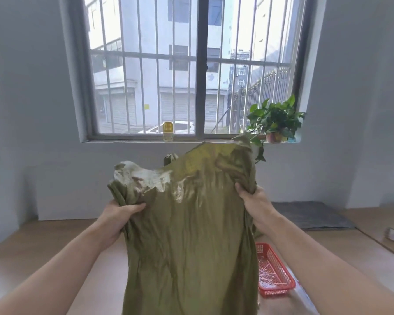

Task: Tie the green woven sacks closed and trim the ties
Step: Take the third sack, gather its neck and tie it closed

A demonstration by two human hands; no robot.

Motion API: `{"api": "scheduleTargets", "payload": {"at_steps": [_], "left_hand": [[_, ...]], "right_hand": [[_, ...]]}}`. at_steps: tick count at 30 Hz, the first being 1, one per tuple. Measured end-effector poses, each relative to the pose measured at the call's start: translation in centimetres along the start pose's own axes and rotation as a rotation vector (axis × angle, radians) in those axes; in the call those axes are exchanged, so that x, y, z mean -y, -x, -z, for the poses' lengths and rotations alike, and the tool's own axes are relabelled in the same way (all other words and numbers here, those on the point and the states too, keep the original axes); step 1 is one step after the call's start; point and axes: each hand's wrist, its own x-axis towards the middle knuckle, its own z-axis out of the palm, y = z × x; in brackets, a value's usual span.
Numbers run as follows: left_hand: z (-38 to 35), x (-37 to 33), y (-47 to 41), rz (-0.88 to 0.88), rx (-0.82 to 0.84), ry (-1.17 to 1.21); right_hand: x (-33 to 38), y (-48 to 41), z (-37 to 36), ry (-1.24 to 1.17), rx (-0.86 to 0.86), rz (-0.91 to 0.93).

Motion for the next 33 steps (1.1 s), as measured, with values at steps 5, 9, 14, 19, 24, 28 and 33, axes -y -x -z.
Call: {"api": "scheduleTargets", "payload": {"at_steps": [5, 9, 14, 19, 24, 28, 33], "left_hand": [[-2.2, 0.0, 0.1, -0.101, -0.041, -0.021], [-3.9, -0.4, 1.2, -0.209, -0.04, 0.077], [-3.9, 0.7, 1.7, -0.254, 0.141, 0.043], [-3.7, 2.0, 0.3, -0.24, 0.082, -0.052], [-5.9, 1.4, 0.4, -0.187, 0.159, 0.069], [-7.4, 1.3, 0.2, -0.216, 0.161, 0.003], [-8.0, 1.5, -0.2, -0.229, 0.117, -0.013]], "right_hand": [[0.3, 1.0, -0.5, 0.025, -0.025, 0.013], [0.3, 1.4, -1.4, -0.106, 0.028, -0.061], [-0.5, 0.6, -1.5, -0.053, 0.186, -0.081], [-1.3, 0.1, -2.3, 0.016, 0.148, -0.015], [-0.9, 0.3, -3.6, 0.027, 0.188, -0.006], [-1.2, -0.1, -4.6, 0.022, 0.138, 0.016], [-1.5, -0.5, -5.3, -0.013, 0.117, -0.018]]}}
